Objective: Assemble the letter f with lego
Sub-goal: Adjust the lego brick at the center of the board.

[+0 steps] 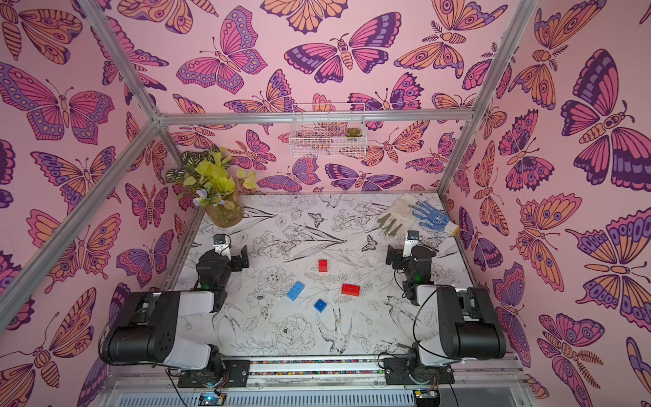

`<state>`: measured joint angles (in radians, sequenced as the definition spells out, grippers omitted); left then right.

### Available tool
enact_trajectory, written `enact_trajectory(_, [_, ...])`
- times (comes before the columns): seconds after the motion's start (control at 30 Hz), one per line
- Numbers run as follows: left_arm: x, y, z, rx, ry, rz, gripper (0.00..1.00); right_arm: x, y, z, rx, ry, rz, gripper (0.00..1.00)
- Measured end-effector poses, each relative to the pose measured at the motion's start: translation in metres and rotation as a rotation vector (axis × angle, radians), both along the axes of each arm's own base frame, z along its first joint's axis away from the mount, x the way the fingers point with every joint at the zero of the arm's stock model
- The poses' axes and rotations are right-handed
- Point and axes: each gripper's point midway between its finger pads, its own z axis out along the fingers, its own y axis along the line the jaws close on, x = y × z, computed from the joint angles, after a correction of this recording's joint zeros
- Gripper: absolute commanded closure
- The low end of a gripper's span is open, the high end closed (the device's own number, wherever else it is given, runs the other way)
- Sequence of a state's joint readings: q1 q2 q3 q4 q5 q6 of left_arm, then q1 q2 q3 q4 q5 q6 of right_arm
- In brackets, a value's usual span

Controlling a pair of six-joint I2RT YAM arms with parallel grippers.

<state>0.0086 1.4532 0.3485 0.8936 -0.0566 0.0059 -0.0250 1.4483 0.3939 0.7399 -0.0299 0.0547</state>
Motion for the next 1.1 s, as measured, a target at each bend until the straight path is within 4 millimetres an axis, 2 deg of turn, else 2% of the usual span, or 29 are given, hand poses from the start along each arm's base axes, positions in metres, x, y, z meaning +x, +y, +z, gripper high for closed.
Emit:
enact_trajectory(0.2, [-0.013, 0.005, 0.033, -0.006, -0.008, 0.035, 0.0, -0.004, -0.006, 0.031, 0.015, -0.025, -0.043, 0.01])
enact_trajectory(0.37, [-0.029, 0.002, 0.097, -0.028, -0.07, 0.039, 0.0, -0.018, -0.004, 0.055, 0.02, -0.021, -0.074, 0.01])
enact_trajectory(0.43, [-0.042, -0.004, 0.122, -0.055, -0.104, 0.03, 0.0, -0.021, 0.005, 0.066, 0.016, -0.001, -0.072, 0.01])
enact_trajectory(0.57, [-0.068, -0.014, 0.157, -0.119, -0.138, 0.002, 0.0, -0.024, 0.029, 0.097, 0.002, 0.03, -0.045, 0.01])
enact_trajectory(0.7, [-0.092, -0.031, 0.201, -0.183, -0.154, -0.079, 0.0, -0.038, 0.058, 0.13, -0.011, 0.058, 0.007, 0.01])
enact_trajectory(0.83, [-0.113, -0.053, 0.245, -0.218, -0.147, -0.203, 0.0, -0.054, 0.068, 0.148, 0.011, 0.121, 0.016, 0.01])
enact_trajectory(0.97, [-0.132, -0.077, 0.269, -0.245, -0.083, -0.349, 0.0, -0.068, 0.073, 0.153, 0.031, 0.209, 0.012, 0.01])
enact_trajectory(1.1, [-0.147, -0.103, 0.269, -0.278, 0.023, -0.504, 0.0, -0.079, 0.09, 0.145, 0.02, 0.332, 0.054, 0.01])
